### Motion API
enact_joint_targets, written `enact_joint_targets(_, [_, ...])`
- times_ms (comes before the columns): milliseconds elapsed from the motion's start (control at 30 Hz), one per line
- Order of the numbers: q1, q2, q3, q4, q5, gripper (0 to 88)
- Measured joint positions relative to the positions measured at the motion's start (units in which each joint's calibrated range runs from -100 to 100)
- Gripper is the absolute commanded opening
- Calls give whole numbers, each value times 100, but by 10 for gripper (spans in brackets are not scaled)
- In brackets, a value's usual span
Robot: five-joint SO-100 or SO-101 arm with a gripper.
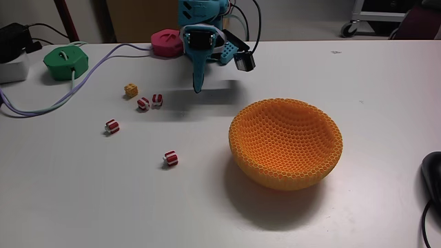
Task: Place cube pieces into the yellow basket
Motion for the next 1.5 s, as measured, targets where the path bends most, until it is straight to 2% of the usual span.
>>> enact_joint_targets(67, [10, 0, 0, 0, -34, 0])
enact_joint_targets(167, [397, 0, 0, 0, -357, 0])
enact_joint_targets(400, [445, 0, 0, 0, -488, 12])
enact_joint_targets(500, [445, 305, -118, -288, -1089, 202])
enact_joint_targets(567, [368, 964, -522, -732, -1597, 272])
enact_joint_targets(733, [503, 3719, -2128, -2030, -2589, 342])
enact_joint_targets(1000, [1857, 7418, -4837, -2928, -3062, 338])
enact_joint_targets(1267, [2747, 8775, -4847, -4437, -3746, 328])
enact_joint_targets(1500, [2834, 9444, -4847, -4981, -3912, 305])
